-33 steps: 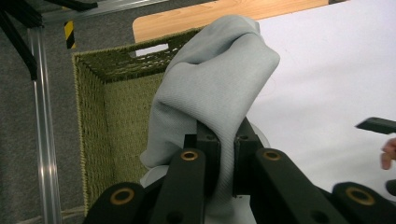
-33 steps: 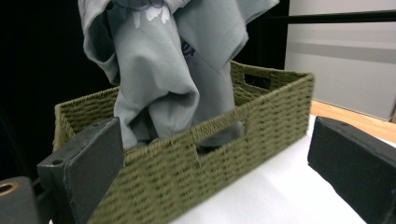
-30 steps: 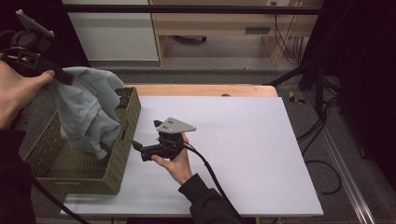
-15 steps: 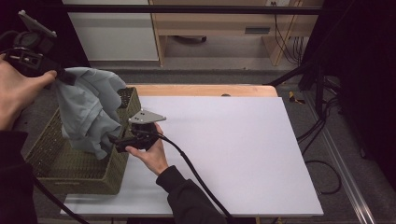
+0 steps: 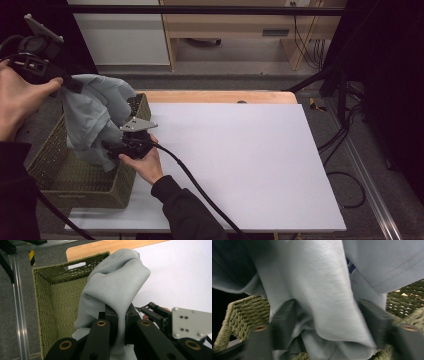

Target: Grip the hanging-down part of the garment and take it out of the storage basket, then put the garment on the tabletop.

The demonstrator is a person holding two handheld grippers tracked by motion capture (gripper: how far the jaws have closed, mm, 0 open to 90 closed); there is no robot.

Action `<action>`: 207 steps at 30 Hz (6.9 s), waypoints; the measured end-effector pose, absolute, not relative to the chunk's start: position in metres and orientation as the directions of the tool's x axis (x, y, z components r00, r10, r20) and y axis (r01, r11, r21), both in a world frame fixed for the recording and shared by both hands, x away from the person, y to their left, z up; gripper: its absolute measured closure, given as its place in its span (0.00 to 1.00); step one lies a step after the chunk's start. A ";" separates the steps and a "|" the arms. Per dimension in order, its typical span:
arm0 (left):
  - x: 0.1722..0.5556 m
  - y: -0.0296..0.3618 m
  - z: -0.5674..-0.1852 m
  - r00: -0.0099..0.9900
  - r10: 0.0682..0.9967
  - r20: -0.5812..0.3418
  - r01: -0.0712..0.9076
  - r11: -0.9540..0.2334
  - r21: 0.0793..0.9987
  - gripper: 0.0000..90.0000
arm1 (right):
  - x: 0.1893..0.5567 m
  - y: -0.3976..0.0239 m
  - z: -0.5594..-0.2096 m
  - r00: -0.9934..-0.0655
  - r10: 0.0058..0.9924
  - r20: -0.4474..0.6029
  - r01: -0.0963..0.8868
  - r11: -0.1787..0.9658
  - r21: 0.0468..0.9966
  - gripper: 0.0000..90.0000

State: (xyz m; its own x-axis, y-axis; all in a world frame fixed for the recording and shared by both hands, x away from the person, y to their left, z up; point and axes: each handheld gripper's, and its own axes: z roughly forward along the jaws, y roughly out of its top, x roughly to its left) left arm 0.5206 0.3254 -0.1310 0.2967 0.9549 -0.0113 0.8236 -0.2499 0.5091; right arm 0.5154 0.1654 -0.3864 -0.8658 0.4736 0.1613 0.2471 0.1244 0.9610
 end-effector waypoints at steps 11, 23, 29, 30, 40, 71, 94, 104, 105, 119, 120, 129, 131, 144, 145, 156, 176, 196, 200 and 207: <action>0.520 0.326 -0.131 0.298 0.955 -0.007 0.821 -0.252 0.512 0.94 | 0.515 0.158 -0.382 -0.883 0.435 0.174 0.265 0.157 0.952 0.95; 0.515 0.335 -0.129 0.283 0.959 -0.027 0.814 -0.225 0.535 0.94 | 0.498 0.111 -0.333 -0.901 0.425 0.088 0.164 0.145 0.976 0.96; 0.513 0.339 -0.131 0.286 0.957 -0.038 0.815 -0.223 0.536 0.94 | 0.492 0.083 -0.300 -0.895 0.442 0.066 0.121 0.097 0.988 0.96; 0.513 0.339 -0.131 0.286 0.957 -0.038 0.815 -0.223 0.536 0.94 | 0.492 0.083 -0.300 -0.895 0.442 0.066 0.121 0.097 0.988 0.96; 0.509 0.332 -0.128 0.324 0.943 -0.075 0.796 -0.228 0.561 0.94 | 0.472 0.058 -0.248 -0.875 0.482 -0.041 -0.005 0.077 0.997 0.96; 0.504 0.292 -0.115 0.428 0.898 -0.101 0.742 -0.285 0.607 0.94 | 0.453 0.025 -0.196 -0.837 0.540 -0.086 -0.130 -0.044 0.990 0.96; 0.516 0.285 -0.141 0.413 0.907 -0.080 0.774 -0.302 0.557 0.94 | 0.475 0.015 -0.289 -0.832 0.555 -0.007 0.052 0.090 0.995 0.93; 0.520 0.278 -0.157 0.434 0.898 -0.080 0.777 -0.328 0.537 0.94 | 0.481 0.025 -0.353 -0.841 0.536 0.079 0.208 0.183 0.961 0.64; 0.520 0.278 -0.158 0.435 0.897 -0.080 0.777 -0.329 0.537 0.94 | 0.479 0.025 -0.356 -0.844 0.530 0.084 0.216 0.193 0.957 0.59; 0.523 0.282 -0.165 0.430 0.899 -0.089 0.783 -0.322 0.532 0.94 | 0.454 -0.037 -0.345 -0.792 0.606 0.079 0.169 0.093 0.981 0.12; 0.523 0.282 -0.165 0.430 0.899 -0.089 0.783 -0.322 0.532 0.94 | 0.454 -0.037 -0.345 -0.792 0.606 0.079 0.169 0.093 0.981 0.12; 0.523 0.282 -0.166 0.431 0.897 -0.096 0.782 -0.318 0.536 0.94 | 0.442 -0.090 -0.354 -0.724 0.683 0.094 0.166 0.040 0.985 0.06; 0.523 0.282 -0.166 0.433 0.896 -0.095 0.781 -0.320 0.536 0.94 | 0.437 -0.104 -0.359 -0.701 0.707 0.092 0.168 0.038 0.985 0.04; 0.520 0.290 -0.166 0.428 0.898 -0.100 0.783 -0.314 0.537 0.94 | 0.414 -0.159 -0.378 -0.595 0.799 0.085 0.155 0.011 0.988 0.02; 0.520 0.291 -0.166 0.428 0.898 -0.100 0.784 -0.315 0.535 0.94 | 0.414 -0.159 -0.378 -0.595 0.799 0.085 0.155 0.011 0.988 0.02; 0.520 0.294 -0.168 0.425 0.899 -0.102 0.785 -0.310 0.536 0.94 | 0.399 -0.181 -0.394 -0.550 0.831 0.081 0.158 0.008 0.987 0.02; 0.522 0.292 -0.169 0.427 0.898 -0.106 0.785 -0.310 0.536 0.94 | 0.386 -0.203 -0.414 -0.511 0.851 0.118 0.193 -0.020 0.981 0.01; 0.521 0.285 -0.167 0.442 0.891 -0.107 0.783 -0.324 0.531 0.94 | 0.386 -0.206 -0.419 -0.504 0.856 0.115 0.204 -0.012 0.979 0.00; 0.520 0.279 -0.165 0.454 0.885 -0.102 0.778 -0.338 0.530 0.95 | 0.385 -0.206 -0.420 -0.506 0.855 0.114 0.202 -0.011 0.979 0.00; 0.517 0.257 -0.158 0.500 0.861 -0.097 0.751 -0.374 0.544 0.95 | 0.383 -0.208 -0.419 -0.502 0.856 0.120 0.209 -0.014 0.978 0.00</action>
